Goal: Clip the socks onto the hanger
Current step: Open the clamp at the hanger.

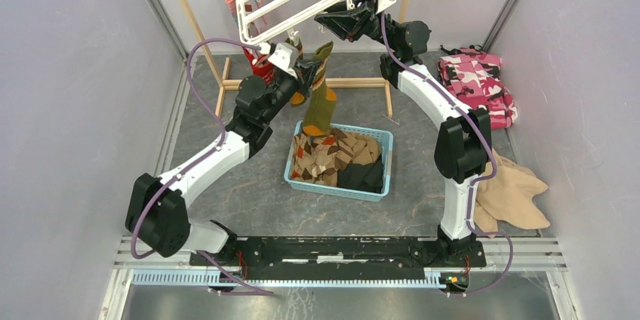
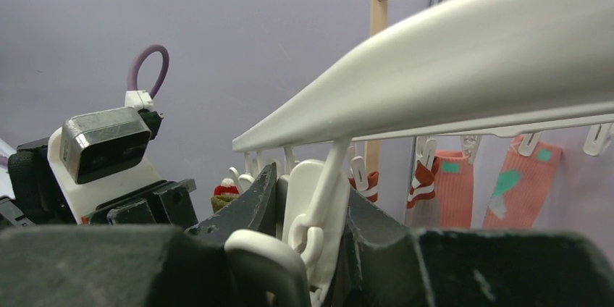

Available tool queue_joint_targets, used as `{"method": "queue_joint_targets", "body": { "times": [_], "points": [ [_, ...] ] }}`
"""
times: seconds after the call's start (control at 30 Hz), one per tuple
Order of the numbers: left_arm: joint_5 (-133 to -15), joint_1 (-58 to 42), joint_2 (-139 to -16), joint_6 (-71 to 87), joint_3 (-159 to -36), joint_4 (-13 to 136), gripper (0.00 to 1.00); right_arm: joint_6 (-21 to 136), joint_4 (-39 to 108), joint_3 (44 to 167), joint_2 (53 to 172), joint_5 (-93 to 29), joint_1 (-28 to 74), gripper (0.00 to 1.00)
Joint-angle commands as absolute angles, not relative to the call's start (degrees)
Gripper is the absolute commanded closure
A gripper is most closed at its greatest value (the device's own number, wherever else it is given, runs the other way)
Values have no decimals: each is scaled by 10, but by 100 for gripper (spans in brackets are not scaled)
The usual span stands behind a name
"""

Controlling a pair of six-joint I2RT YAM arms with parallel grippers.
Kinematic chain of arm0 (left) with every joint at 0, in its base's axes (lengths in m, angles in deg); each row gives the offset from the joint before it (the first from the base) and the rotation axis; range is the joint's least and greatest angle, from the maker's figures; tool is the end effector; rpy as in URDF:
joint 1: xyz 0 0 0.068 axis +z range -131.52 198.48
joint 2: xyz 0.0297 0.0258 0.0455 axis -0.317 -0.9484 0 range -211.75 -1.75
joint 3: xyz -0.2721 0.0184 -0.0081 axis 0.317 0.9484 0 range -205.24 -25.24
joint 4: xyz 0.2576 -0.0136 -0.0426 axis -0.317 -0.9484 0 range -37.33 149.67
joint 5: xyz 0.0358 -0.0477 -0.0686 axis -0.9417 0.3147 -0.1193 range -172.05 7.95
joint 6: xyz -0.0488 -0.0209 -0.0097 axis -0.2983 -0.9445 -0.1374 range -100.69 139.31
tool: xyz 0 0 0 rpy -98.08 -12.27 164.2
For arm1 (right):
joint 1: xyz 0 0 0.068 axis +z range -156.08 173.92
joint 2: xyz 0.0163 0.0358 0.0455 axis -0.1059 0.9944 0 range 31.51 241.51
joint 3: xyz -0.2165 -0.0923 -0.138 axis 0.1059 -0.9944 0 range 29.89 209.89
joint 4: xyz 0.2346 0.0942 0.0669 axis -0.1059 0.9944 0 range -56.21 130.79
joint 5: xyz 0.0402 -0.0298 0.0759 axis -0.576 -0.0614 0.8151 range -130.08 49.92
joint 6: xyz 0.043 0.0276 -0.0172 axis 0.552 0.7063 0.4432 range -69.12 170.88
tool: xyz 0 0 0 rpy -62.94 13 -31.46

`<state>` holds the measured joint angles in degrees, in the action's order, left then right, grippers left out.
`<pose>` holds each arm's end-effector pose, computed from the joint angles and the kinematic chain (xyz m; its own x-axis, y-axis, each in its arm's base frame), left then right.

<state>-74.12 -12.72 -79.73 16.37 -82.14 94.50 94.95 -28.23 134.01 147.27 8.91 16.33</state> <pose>0.2722 -0.1707 0.3656 0.1710 -0.1629 -0.9717 0.6373 0.7704 -0.0170 0.4048 0.1959 0.4356 0.0281 0.5052 -0.8626 -0.9947 0.0999 0.0261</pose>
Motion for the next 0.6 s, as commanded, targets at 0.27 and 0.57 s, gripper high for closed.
{"method": "queue_joint_targets", "body": {
  "times": [0.27,0.57],
  "points": [
    [-748,-113,-841,96,-910,960,98,952,-290,1341,1444,93,166,90],
    [-738,-107,-863,70,-933,964,98,950,-288,1342,1444,94,166,90]
  ]
}}
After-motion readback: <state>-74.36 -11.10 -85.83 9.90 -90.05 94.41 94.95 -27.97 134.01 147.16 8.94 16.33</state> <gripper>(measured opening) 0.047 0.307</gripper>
